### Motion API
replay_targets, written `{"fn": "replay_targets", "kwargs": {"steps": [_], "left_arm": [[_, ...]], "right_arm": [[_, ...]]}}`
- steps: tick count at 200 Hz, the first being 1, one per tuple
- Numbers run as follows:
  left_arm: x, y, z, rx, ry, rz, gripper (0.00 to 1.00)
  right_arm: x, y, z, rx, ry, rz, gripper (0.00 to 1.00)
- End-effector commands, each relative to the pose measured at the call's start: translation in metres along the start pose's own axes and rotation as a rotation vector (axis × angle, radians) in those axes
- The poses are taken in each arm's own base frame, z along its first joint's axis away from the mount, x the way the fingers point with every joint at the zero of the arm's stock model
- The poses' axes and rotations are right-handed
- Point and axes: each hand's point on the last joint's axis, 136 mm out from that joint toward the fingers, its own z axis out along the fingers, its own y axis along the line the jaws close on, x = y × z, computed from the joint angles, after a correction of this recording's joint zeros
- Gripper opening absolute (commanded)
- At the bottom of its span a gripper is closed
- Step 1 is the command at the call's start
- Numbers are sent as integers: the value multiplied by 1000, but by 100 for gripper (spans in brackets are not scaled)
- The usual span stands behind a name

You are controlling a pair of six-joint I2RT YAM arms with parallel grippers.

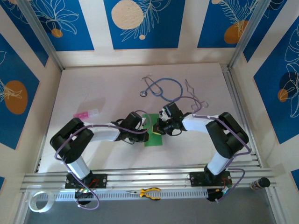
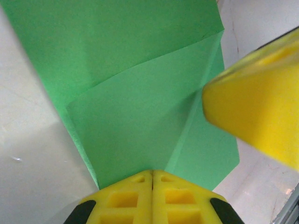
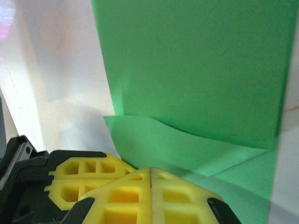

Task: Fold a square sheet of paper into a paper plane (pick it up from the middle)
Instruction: Fold the triangle a second time at the center of the table.

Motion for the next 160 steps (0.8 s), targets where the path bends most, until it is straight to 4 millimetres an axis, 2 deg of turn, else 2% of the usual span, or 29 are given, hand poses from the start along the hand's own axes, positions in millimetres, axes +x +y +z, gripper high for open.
{"fn": "replay_targets", "kwargs": {"steps": [1, 33, 63, 103, 137, 160], "left_arm": [[33, 33, 2, -124, 91, -45, 0], [34, 35, 2, -130, 93, -44, 0], [36, 37, 3, -134, 101, -45, 0], [38, 39, 5, -139, 109, -42, 0], [39, 39, 5, -139, 114, -43, 0], [38, 38, 5, -137, 111, -44, 0]], "right_arm": [[10, -4, 11, -15, 43, 17, 0], [9, -27, 17, 59, 33, 48, 0], [-11, -43, 7, 76, -50, 61, 0], [-39, -50, -5, 18, -118, 96, 0], [-55, -68, -16, 75, -182, 139, 0], [-60, -50, -24, 12, -219, 71, 1]]}}
